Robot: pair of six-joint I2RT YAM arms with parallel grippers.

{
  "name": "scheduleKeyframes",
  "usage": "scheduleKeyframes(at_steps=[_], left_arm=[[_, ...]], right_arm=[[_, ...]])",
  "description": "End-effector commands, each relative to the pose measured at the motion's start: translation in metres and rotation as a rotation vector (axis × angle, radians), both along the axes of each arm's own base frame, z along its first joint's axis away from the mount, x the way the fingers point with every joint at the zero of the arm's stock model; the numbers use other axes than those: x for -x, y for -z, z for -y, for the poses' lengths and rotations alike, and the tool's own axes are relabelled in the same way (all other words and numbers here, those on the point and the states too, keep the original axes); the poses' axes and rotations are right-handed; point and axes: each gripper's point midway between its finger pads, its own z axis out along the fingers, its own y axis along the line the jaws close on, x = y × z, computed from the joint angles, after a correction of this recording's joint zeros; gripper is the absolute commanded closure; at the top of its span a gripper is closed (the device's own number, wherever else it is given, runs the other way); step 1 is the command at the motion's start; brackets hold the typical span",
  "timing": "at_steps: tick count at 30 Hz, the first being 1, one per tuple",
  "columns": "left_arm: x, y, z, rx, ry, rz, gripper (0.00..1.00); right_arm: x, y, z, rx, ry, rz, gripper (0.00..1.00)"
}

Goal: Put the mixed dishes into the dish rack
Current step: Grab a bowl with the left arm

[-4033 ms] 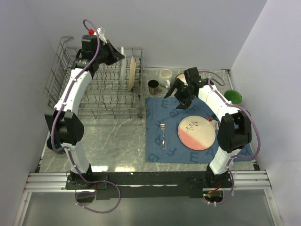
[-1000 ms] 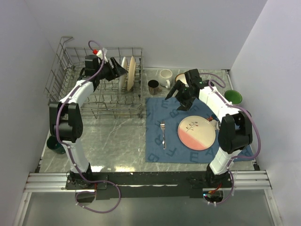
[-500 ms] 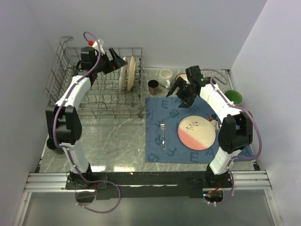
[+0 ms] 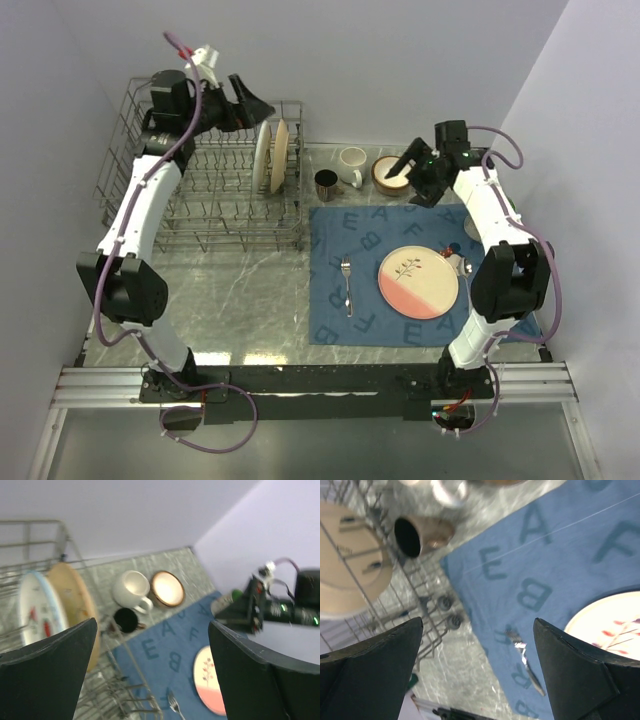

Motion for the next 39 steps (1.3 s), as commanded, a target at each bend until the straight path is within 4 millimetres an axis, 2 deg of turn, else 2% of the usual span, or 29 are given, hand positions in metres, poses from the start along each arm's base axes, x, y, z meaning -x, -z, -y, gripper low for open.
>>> scheduleKeyframes(at_steps=[1,3,4,5,6,7,8,9,11,12,13,16,21,24,25,29,32,36,37,39], left_arm=[[0.04,-0.013,0.056,-0.061,0.177,0.05,0.01],[0.043,-0.002,0.073,-0.08,0.21,0.039,0.01],[0.05,0.002,0.091,-0.083,0.247,0.033,0.01],[0.052,0.007,0.099,-0.084,0.263,0.022,0.01],[0.051,0.016,0.108,-0.088,0.273,0.005,0.01],[0.058,0.02,0.123,-0.088,0.308,-0.002,0.01],[0.056,0.028,0.131,-0.087,0.32,-0.018,0.01],[0.058,0.032,0.138,-0.085,0.338,-0.027,0.01],[0.06,0.046,0.156,-0.08,0.376,-0.056,0.01],[0.062,0.049,0.161,-0.077,0.39,-0.067,0.01],[0.067,0.053,0.17,-0.073,0.418,-0.079,0.01],[0.074,0.072,0.186,-0.079,0.464,-0.124,0.01],[0.081,0.099,0.202,-0.092,0.501,-0.184,0.01],[0.082,0.108,0.207,-0.102,0.51,-0.199,0.0],[0.082,0.111,0.207,-0.104,0.509,-0.207,0.0],[0.078,0.119,0.208,-0.122,0.506,-0.222,0.01],[0.075,0.123,0.208,-0.131,0.495,-0.228,0.01],[0.075,0.127,0.207,-0.142,0.488,-0.238,0.01],[0.075,0.127,0.206,-0.145,0.489,-0.239,0.01],[0.076,0.128,0.205,-0.151,0.486,-0.242,0.01]], right_arm=[[-0.015,-0.005,0.036,0.064,0.064,0.024,0.0],[-0.018,-0.003,0.048,0.089,0.086,0.022,0.01],[-0.02,0.003,0.056,0.115,0.107,0.008,0.03],[-0.022,0.006,0.062,0.131,0.115,0.0,0.04],[-0.028,0.009,0.065,0.146,0.116,-0.005,0.05],[-0.031,0.013,0.072,0.184,0.134,-0.01,0.07],[-0.035,0.016,0.088,0.215,0.155,-0.012,0.07],[-0.044,0.012,0.094,0.239,0.163,0.007,0.07],[-0.056,0.027,0.103,0.302,0.154,-0.009,0.1],[-0.064,0.024,0.105,0.316,0.154,0.01,0.11],[-0.07,0.033,0.107,0.329,0.152,0.0,0.14],[-0.089,0.034,0.111,0.359,0.142,0.035,0.2],[-0.126,0.032,0.105,0.356,0.076,0.13,0.3],[-0.135,0.03,0.104,0.359,0.059,0.16,0.44],[-0.14,0.025,0.096,0.33,0.032,0.197,0.48],[-0.142,0.03,0.09,0.326,0.015,0.211,0.49],[-0.148,0.039,0.083,0.317,-0.009,0.209,0.51],[-0.152,0.059,0.085,0.324,-0.003,0.178,0.52],[-0.152,0.061,0.072,0.32,-0.024,0.18,0.53],[-0.153,0.068,0.069,0.319,-0.036,0.18,0.53]])
